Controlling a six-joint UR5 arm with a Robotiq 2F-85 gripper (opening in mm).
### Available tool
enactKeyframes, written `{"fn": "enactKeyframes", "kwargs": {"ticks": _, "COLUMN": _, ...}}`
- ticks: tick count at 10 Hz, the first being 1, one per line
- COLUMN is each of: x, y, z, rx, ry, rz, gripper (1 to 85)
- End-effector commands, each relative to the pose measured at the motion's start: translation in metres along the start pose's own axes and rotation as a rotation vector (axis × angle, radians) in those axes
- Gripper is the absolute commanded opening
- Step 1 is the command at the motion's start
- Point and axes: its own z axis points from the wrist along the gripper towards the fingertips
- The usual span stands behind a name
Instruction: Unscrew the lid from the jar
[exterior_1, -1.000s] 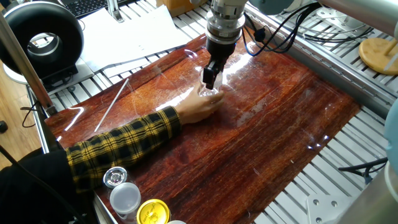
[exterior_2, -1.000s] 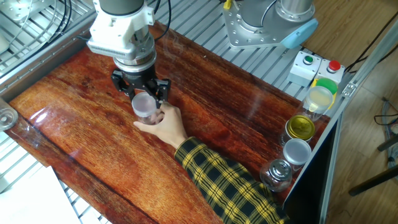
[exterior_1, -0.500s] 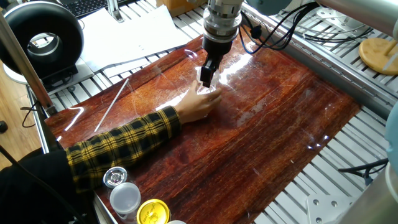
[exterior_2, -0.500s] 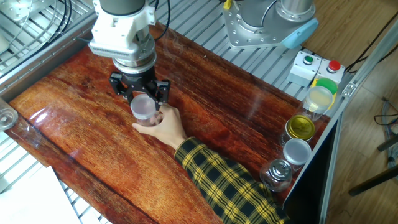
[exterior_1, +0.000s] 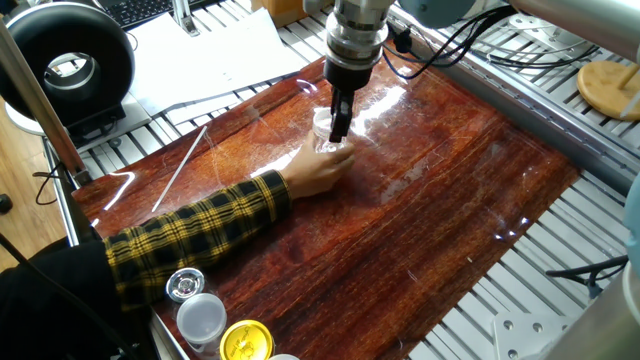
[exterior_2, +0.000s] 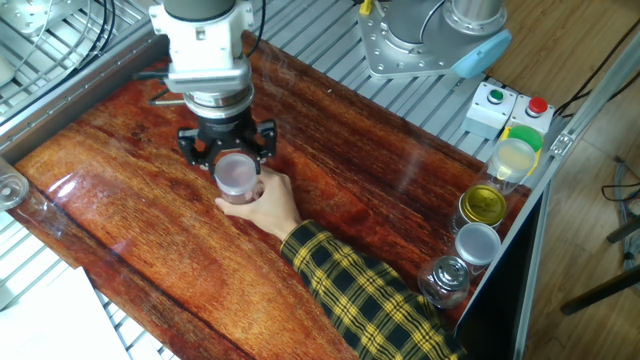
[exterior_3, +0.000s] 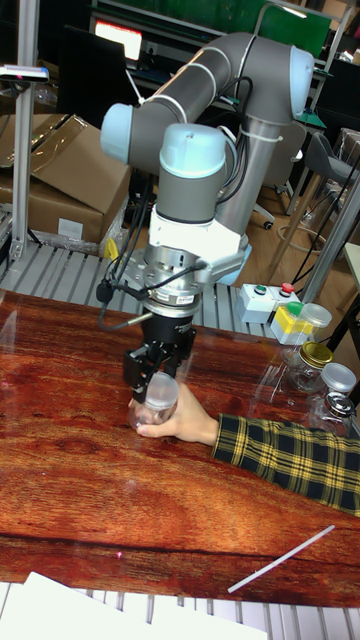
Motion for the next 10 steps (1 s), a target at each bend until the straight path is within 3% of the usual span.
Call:
{"fn": "enactKeyframes", "kwargs": {"ticks": 1, "x": 0.0028, "y": -0.0011, "z": 0.0008, "rx": 0.009, "ry": -0.017, "rz": -0.212, "gripper": 40.7}}
{"fn": "enactKeyframes", "kwargs": {"ticks": 7, "x": 0.003, "y": -0.0055, "z": 0.0014, "rx": 0.035, "ry": -0.015, "rz": -0.514, "gripper": 40.3}}
{"fn": "enactKeyframes", "kwargs": {"ticks": 9, "x": 0.0002, "y": -0.0043, "z": 0.0026, "rx": 0.041, "ry": -0.025, "rz": -0.559, "gripper": 40.3}}
{"fn": "enactKeyframes", "kwargs": {"ticks": 10, "x": 0.0038, "y": -0.0025, "z": 0.0038, "rx": 0.038, "ry": -0.023, "rz": -0.532, "gripper": 45.3}}
